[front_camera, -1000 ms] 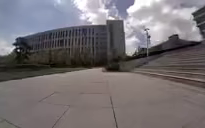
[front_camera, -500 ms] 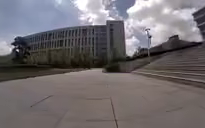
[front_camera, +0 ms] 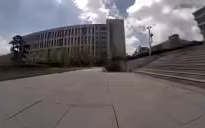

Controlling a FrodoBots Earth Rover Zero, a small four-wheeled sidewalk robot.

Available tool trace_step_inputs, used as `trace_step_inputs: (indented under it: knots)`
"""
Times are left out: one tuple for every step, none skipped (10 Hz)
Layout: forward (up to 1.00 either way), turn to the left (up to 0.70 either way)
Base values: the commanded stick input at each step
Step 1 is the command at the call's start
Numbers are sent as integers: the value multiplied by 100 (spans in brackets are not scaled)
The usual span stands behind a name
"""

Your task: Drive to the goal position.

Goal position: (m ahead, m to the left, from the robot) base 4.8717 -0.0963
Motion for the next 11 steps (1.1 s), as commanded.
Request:
trace_step_inputs:
  knots:
    - [70, 0]
    - [70, 0]
    - [70, 0]
    - [70, 0]
    - [70, 0]
    - [70, 0]
    - [70, 0]
    - [70, 0]
    - [70, 0]
    - [70, 0]
    - [70, 0]
